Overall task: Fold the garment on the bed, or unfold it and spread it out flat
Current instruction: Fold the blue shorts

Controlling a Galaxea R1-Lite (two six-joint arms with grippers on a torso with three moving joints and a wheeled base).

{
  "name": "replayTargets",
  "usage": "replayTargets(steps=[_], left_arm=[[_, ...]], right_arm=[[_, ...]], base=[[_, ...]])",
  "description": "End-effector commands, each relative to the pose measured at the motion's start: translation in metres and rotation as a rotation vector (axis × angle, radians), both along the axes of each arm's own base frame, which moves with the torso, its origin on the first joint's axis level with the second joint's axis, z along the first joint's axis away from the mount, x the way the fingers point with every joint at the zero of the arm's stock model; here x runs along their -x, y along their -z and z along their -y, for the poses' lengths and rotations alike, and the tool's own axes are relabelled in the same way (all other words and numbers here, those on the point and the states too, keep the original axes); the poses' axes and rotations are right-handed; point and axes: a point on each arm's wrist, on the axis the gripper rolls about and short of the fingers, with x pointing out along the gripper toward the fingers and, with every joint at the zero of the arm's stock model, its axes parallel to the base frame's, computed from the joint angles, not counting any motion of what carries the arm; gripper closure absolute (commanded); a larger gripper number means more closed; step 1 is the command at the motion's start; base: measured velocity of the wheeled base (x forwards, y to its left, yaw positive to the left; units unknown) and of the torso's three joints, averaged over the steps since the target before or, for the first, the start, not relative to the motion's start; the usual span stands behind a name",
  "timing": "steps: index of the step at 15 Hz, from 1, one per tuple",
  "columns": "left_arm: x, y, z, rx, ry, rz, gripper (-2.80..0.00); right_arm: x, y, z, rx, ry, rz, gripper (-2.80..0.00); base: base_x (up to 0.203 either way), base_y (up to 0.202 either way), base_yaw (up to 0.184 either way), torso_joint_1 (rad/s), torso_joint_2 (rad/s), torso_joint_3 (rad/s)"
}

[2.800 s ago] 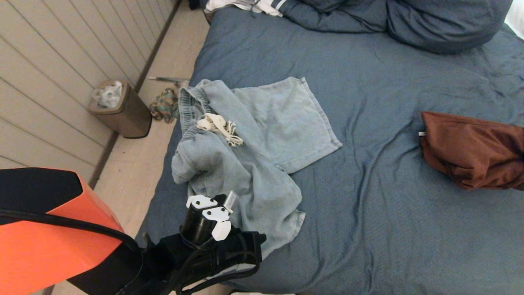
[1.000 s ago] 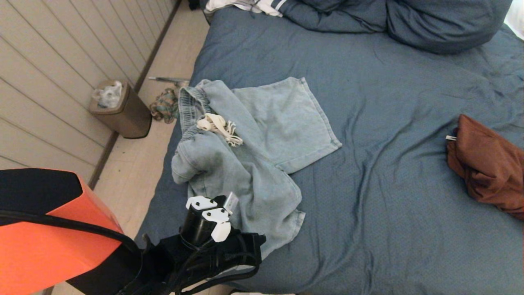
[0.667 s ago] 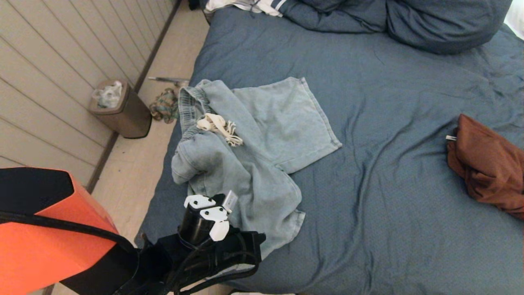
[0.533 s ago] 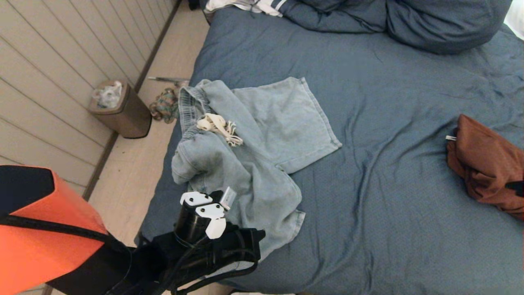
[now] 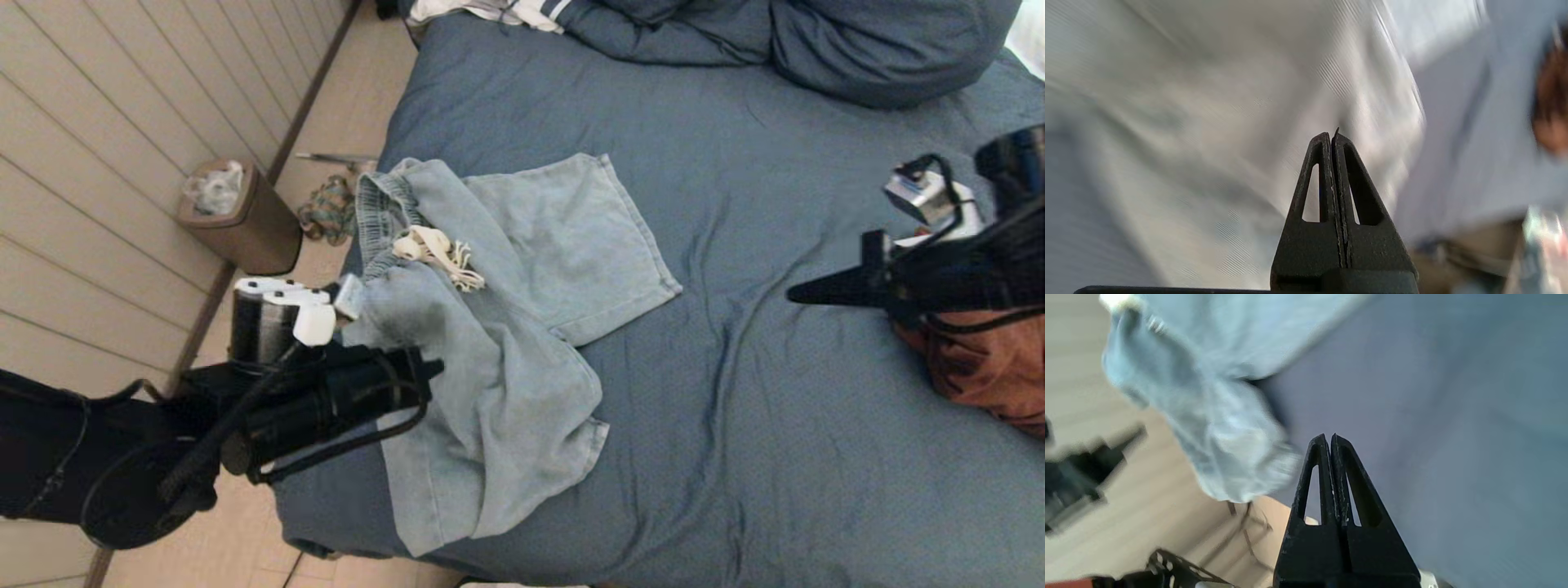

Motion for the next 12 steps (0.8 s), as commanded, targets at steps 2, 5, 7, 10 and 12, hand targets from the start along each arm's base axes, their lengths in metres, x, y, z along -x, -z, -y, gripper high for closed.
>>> replayTargets(steps=[2, 5, 7, 10, 12], left_arm=[[-0.036, 0.001, -0.025, 0.003, -0.118, 0.001, 0.00], [-0.055, 0.018, -0.034, -0.015, -0.146, -0.031, 0.00], [-0.065, 0.025, -0.035, -0.019, -0.151, -0.046, 0.00], [-0.062, 0.022, -0.036, -0.017, -0.152, -0.038, 0.00], [-0.060, 0.014, -0.041, -0.006, -0.162, -0.018, 0.00]], right_arm=[[-0.045, 0.020, -0.100, 0.072, -0.160, -0.039, 0.00], [-0.064, 0.037, -0.160, 0.125, -0.209, -0.038, -2.80], [-0.060, 0.041, -0.183, 0.134, -0.258, -0.038, -2.80], [-0.040, 0.050, -0.209, 0.170, -0.342, -0.110, -2.80], [-0.024, 0.059, -0.209, 0.220, -0.370, -0.222, -2.80]], base=[[0.000, 0.000, 0.000, 0.000, 0.00, 0.000], [0.000, 0.000, 0.000, 0.000, 0.00, 0.000], [0.000, 0.000, 0.000, 0.000, 0.00, 0.000], [0.000, 0.000, 0.000, 0.000, 0.00, 0.000], [0.000, 0.000, 0.000, 0.000, 0.00, 0.000]])
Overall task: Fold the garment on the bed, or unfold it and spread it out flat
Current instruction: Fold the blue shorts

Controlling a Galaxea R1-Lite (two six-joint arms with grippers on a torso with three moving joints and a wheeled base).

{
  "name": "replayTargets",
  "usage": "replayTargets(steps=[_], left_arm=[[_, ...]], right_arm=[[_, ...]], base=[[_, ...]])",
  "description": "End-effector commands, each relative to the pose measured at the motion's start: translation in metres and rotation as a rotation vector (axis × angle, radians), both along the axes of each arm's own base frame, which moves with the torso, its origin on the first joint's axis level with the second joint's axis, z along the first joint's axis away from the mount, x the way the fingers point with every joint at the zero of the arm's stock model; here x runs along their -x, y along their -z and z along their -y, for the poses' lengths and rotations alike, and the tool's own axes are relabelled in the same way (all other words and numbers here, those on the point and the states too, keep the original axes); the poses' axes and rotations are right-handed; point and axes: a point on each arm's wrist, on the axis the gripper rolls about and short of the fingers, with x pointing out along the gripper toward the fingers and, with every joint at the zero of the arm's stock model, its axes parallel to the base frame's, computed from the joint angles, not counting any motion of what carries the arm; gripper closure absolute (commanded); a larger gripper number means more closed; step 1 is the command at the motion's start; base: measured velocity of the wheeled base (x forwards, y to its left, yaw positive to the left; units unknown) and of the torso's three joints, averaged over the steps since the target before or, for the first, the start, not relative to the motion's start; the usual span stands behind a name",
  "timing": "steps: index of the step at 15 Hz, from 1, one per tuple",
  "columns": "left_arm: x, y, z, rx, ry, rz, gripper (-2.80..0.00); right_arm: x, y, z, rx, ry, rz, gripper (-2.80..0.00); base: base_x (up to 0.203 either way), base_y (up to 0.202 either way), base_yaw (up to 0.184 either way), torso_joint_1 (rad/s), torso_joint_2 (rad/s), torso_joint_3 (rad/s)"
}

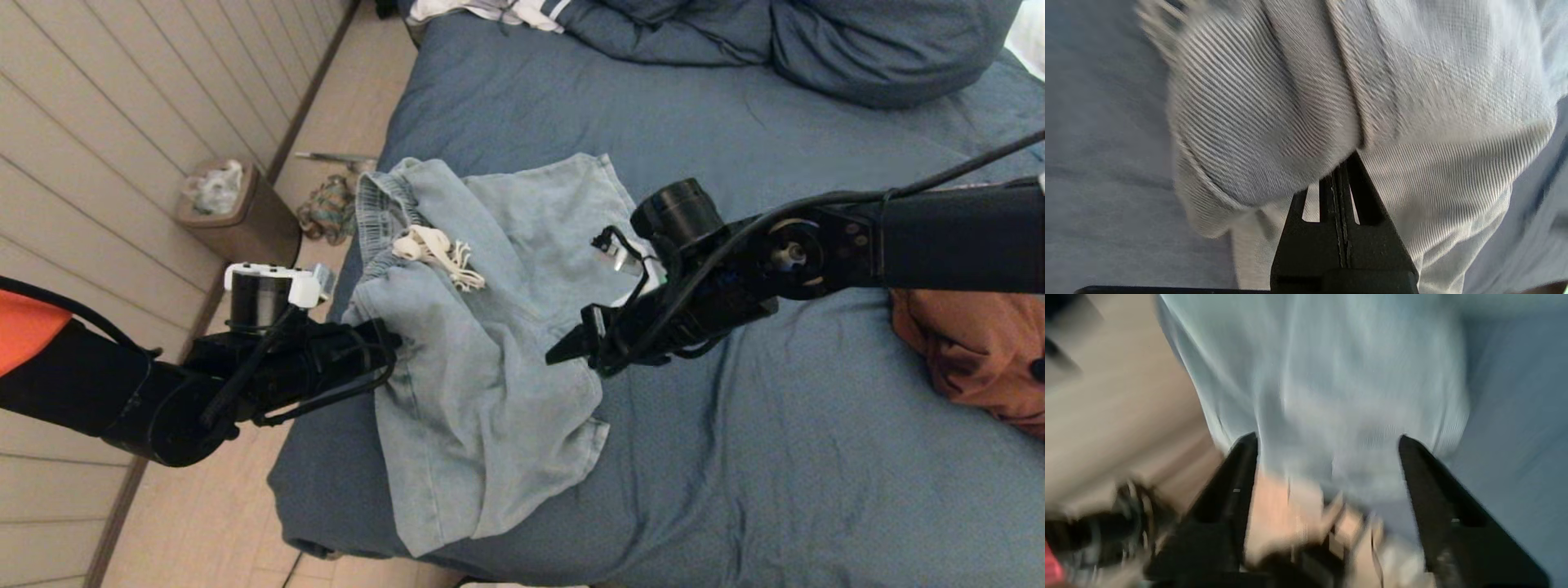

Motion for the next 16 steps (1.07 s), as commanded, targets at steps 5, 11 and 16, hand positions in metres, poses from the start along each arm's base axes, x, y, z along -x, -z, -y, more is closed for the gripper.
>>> replayTargets(steps=[5, 11, 16], left_arm=[[0.004, -0.001, -0.003, 0.004, -0.005, 0.001, 0.00], [0.004, 0.007, -0.002, 0.007, 0.026, -0.029, 0.00], [0.003, 0.007, -0.001, 0.008, 0.027, -0.030, 0.00]], right_arm=[[0.029, 0.021, -0.003, 0.157, -0.090, -0.060, -2.80], [0.010, 0.072, -0.015, 0.331, -0.036, -0.074, -2.80], [0.007, 0.089, -0.035, 0.303, -0.043, -0.039, -2.80]], base=[[0.000, 0.000, 0.000, 0.000, 0.00, 0.000], [0.000, 0.000, 0.000, 0.000, 0.00, 0.000], [0.000, 0.000, 0.000, 0.000, 0.00, 0.000]])
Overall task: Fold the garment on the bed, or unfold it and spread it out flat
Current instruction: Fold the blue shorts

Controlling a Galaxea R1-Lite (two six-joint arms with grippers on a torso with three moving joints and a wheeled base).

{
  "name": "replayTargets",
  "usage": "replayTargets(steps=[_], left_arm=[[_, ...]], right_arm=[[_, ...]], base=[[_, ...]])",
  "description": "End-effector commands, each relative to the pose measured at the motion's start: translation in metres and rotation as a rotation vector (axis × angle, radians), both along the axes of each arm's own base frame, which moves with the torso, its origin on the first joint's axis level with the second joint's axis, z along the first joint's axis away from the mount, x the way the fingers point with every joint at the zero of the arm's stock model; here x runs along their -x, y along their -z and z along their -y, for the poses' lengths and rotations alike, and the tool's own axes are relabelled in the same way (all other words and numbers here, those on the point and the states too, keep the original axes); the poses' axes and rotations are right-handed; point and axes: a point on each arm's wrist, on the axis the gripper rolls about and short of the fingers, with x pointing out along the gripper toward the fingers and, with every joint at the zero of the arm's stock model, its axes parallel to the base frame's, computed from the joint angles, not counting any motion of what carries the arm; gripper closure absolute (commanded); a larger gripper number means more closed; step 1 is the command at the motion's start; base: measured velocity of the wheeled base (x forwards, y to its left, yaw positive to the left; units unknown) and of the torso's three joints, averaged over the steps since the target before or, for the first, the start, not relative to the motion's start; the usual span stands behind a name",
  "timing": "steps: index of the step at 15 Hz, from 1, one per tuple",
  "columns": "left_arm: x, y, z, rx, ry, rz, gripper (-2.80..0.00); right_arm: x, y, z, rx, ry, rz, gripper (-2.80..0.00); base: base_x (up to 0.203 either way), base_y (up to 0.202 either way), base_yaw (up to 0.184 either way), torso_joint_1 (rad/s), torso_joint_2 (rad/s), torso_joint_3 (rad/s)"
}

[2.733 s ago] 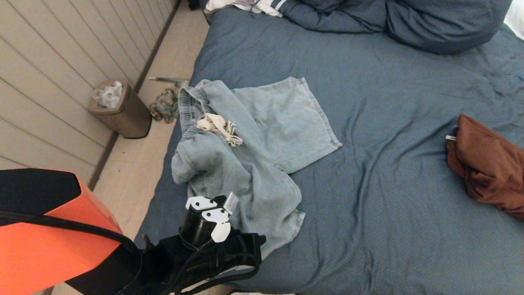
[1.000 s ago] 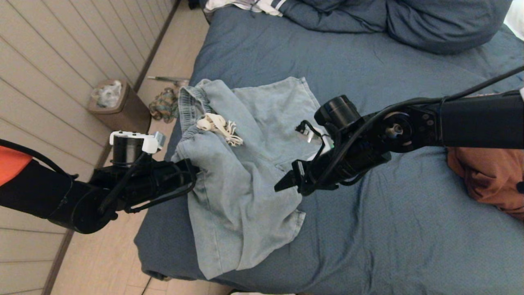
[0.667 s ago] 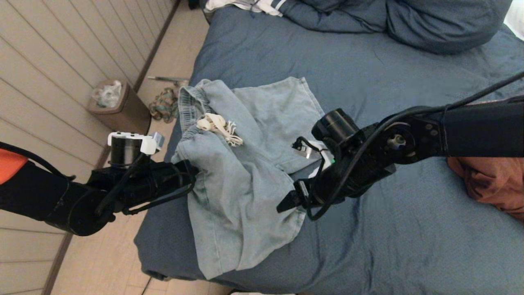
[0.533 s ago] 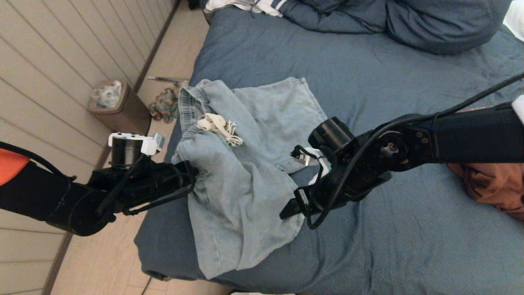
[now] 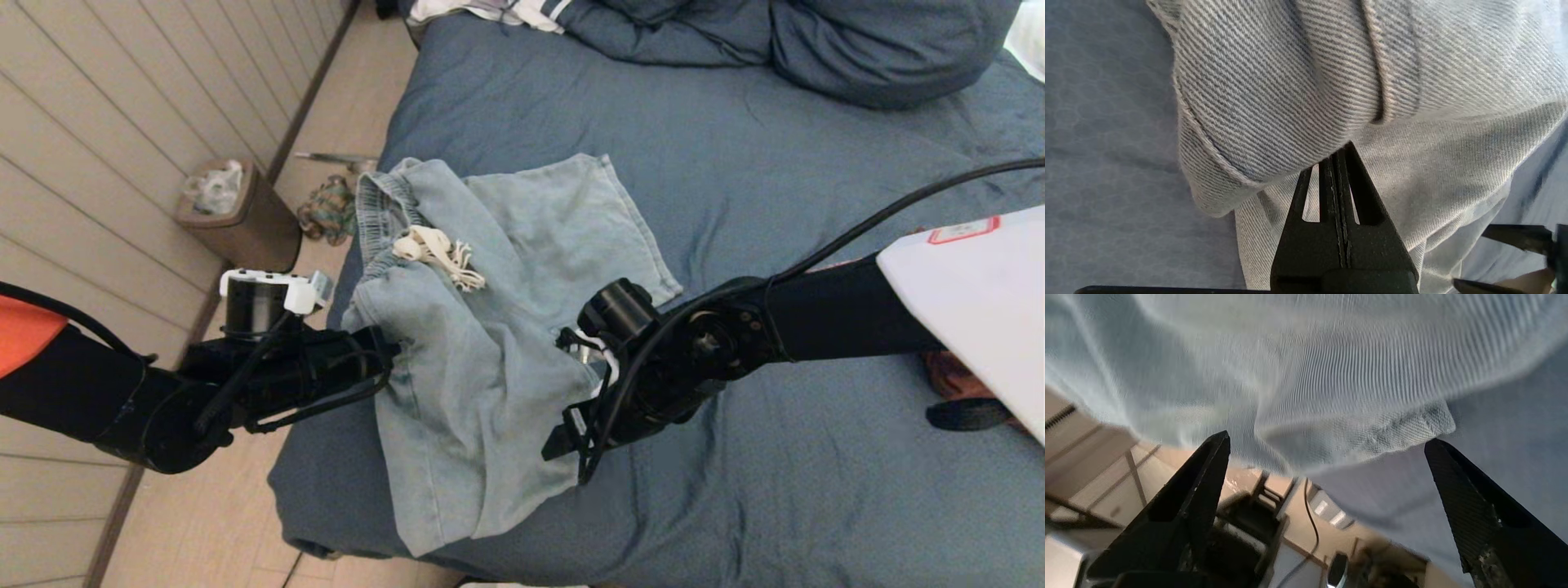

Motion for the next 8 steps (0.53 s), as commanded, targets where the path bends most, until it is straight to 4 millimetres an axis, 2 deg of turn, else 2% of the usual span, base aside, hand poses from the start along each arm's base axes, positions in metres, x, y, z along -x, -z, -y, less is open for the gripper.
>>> replayTargets(steps=[1, 3, 4, 6, 8], left_arm=[[-0.001, 0.002, 0.001, 0.002, 0.002, -0.006, 0.00], [-0.003, 0.003, 0.001, 0.004, -0.002, -0.006, 0.00], [-0.003, 0.002, 0.001, 0.005, -0.002, -0.003, 0.00], [-0.003, 0.003, 0.001, 0.002, -0.001, -0.006, 0.00], [-0.003, 0.004, 0.001, 0.001, -0.003, -0.008, 0.00]], right_arm=[[-0.005, 0.016, -0.012, -0.018, 0.020, -0.014, -2.80], [-0.009, 0.024, -0.020, -0.023, 0.064, -0.009, -2.80], [-0.009, 0.029, -0.022, 0.000, 0.074, 0.006, 0.00], [-0.007, 0.032, -0.025, 0.012, 0.086, 0.043, 0.00], [-0.002, 0.022, -0.023, 0.001, 0.084, 0.060, 0.00]], base=[[0.000, 0.000, 0.000, 0.000, 0.00, 0.000], [0.000, 0.000, 0.000, 0.000, 0.00, 0.000], [0.000, 0.000, 0.000, 0.000, 0.00, 0.000], [0.000, 0.000, 0.000, 0.000, 0.00, 0.000], [0.000, 0.000, 0.000, 0.000, 0.00, 0.000]])
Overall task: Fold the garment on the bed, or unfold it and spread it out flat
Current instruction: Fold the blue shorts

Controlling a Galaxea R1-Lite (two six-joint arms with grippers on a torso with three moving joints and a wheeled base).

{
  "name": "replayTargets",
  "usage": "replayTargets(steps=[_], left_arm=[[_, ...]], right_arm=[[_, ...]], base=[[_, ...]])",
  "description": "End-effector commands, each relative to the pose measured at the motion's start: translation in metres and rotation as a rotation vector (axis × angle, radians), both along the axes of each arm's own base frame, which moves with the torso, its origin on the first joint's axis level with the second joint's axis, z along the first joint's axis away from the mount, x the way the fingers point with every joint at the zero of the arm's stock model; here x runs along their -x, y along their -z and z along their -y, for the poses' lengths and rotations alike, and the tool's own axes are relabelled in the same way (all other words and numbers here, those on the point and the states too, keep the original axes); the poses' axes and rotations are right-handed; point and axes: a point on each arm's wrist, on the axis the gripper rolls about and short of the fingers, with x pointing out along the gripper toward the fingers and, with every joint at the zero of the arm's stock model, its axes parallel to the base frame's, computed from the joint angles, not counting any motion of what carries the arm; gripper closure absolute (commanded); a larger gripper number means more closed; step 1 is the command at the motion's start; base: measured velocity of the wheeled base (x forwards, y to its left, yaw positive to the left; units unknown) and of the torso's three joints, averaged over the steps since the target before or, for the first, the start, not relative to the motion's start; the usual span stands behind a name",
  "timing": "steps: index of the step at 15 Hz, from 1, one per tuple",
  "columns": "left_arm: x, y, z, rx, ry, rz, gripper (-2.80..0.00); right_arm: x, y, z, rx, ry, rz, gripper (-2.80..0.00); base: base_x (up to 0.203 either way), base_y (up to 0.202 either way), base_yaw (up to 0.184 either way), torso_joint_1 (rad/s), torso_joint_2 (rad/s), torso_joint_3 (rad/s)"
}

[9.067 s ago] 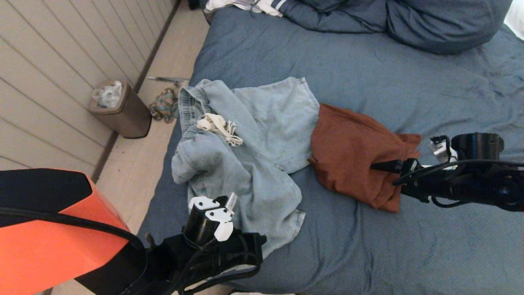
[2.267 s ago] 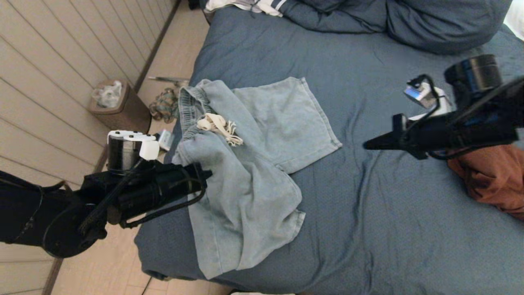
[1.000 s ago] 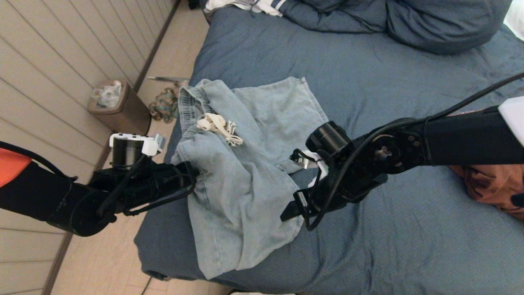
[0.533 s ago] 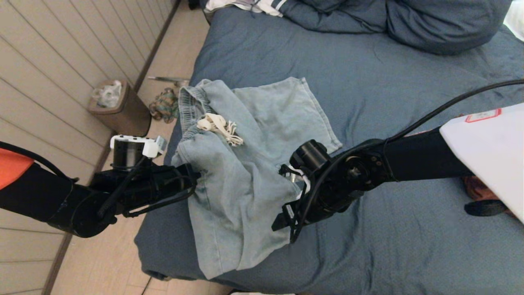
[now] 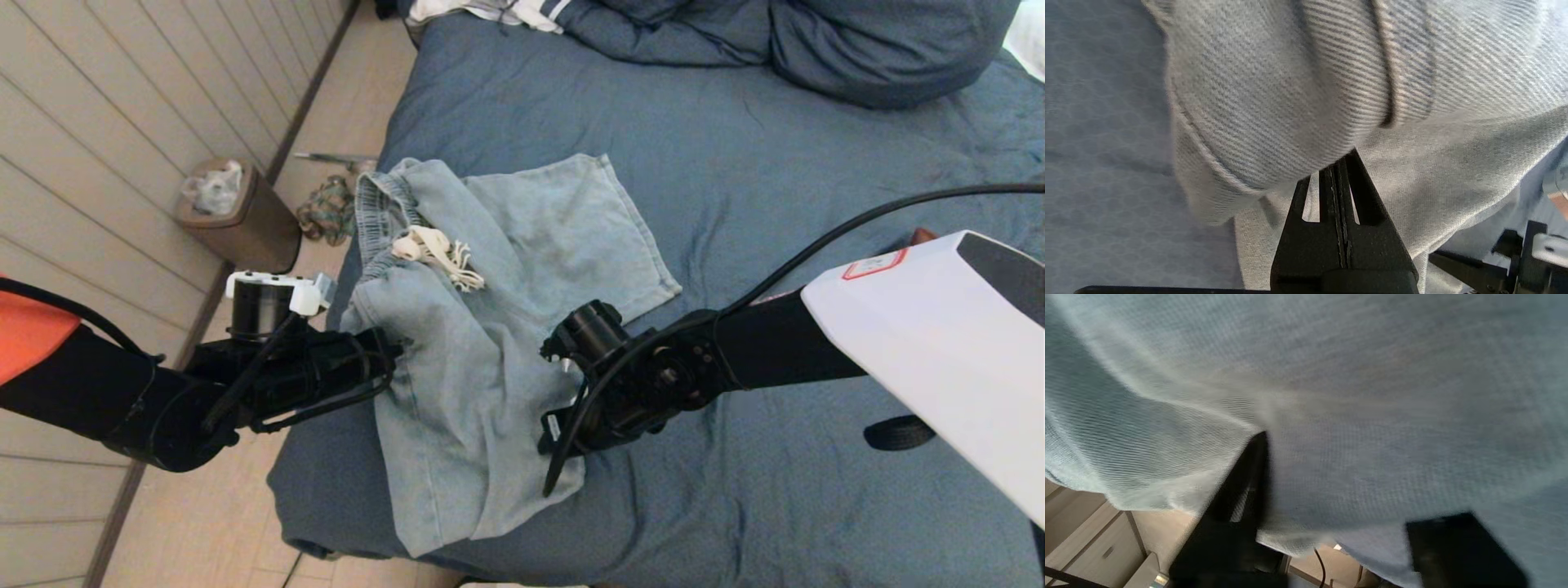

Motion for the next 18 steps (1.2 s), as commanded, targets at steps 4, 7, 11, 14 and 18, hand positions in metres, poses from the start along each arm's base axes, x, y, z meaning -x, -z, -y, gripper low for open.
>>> replayTargets(steps=[4, 7, 11, 14, 18], left_arm=[[0.000, 0.001, 0.000, 0.001, -0.001, -0.003, 0.00], [0.001, 0.000, 0.000, 0.002, -0.001, 0.000, 0.00], [0.003, -0.001, -0.001, 0.005, 0.000, 0.001, 0.00], [0.005, -0.003, -0.002, 0.003, 0.001, 0.006, 0.00], [0.006, -0.003, -0.001, 0.003, 0.004, 0.003, 0.00]], right_arm=[[0.019, -0.024, 0.028, -0.013, 0.031, 0.013, 0.00], [0.021, -0.033, 0.071, -0.005, 0.120, 0.007, 0.00], [0.017, -0.037, 0.126, -0.001, 0.271, -0.002, 0.00], [0.013, -0.038, 0.175, 0.009, 0.405, -0.008, 0.00], [0.015, -0.045, 0.237, 0.050, 0.528, 0.010, 0.00]], base=[[0.000, 0.000, 0.000, 0.000, 0.00, 0.000], [0.000, 0.000, 0.000, 0.000, 0.00, 0.000], [0.000, 0.000, 0.000, 0.000, 0.00, 0.000], [0.000, 0.000, 0.000, 0.000, 0.00, 0.000], [0.000, 0.000, 0.000, 0.000, 0.00, 0.000]])
